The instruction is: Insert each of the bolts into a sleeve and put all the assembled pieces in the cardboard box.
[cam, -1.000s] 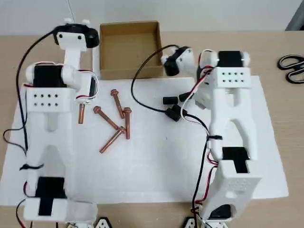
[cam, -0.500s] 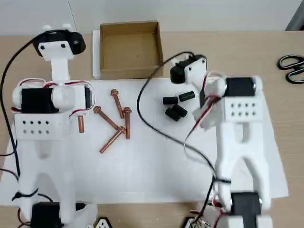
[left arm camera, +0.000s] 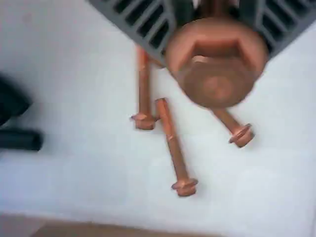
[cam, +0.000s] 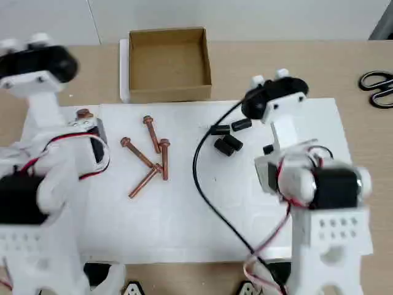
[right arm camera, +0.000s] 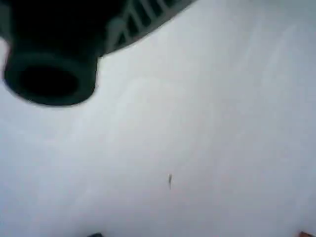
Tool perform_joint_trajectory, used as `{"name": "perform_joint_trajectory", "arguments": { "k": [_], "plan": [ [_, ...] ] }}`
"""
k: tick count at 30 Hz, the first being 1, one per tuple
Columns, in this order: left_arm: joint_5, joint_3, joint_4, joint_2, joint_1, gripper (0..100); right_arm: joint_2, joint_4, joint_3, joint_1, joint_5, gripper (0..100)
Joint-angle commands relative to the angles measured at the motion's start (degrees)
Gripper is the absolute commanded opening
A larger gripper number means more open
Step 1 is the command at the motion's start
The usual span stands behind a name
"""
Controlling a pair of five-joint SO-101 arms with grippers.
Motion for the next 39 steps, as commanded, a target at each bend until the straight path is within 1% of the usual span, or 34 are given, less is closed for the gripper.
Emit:
{"name": "perform_joint_trajectory", "arguments": {
  "k": [1, 4, 6, 10, 13, 15, 17, 19, 25, 28, 33, 39],
  "plan": [
    [4.7, -0.1, -1.5, -3.5, 0.3, 1, -6.2, 0.6, 3.1, -3.3, -0.7, 0.4],
    [5.8, 0.3, -0.6, -4.8, 0.3, 1, -12.4, 0.5, 8.6, -7.8, -1.8, 0.4],
    [6.6, 1.8, 0.4, -5.6, 0.4, 1, -16.7, -0.4, 13.6, -10.5, -6.8, 0.4],
    [8.8, 7.3, 0.5, -9.6, 0.6, 1, -26.7, -7.3, 22.3, -14.2, -16.5, 0.4],
    [12.7, 9.5, 0.4, -14.4, 6.2, 1, -34.0, -14.7, 27.4, -17.9, -20.0, 0.4],
    [15.3, 11.6, -1.5, -18.1, 11.0, 1, -37.8, -17.4, 30.0, -20.8, -21.4, 0.4],
    [17.8, 15.3, -4.7, -22.1, 14.8, 1, -40.8, -18.5, 31.9, -23.0, -21.7, 0.4],
    [18.7, 20.5, -8.5, -26.1, 17.2, 1, -43.0, -18.7, 33.8, -24.3, -21.7, 0.4],
    [19.0, 35.1, -19.2, -39.0, 21.9, 1, -47.3, -18.7, 35.9, -24.7, -21.5, 0.4],
    [19.0, 40.6, -21.9, -43.9, 24.3, 1, -48.4, -18.4, 36.0, -26.4, -21.5, 0.4],
    [18.9, 46.9, -25.3, -48.2, 28.0, 1, -48.9, -18.2, 36.0, -32.0, -21.5, 0.4],
    [18.9, 51.2, -33.7, -48.7, 30.9, 1, -49.2, -18.2, 39.3, -35.7, -21.6, 0.4]
  ]
}}
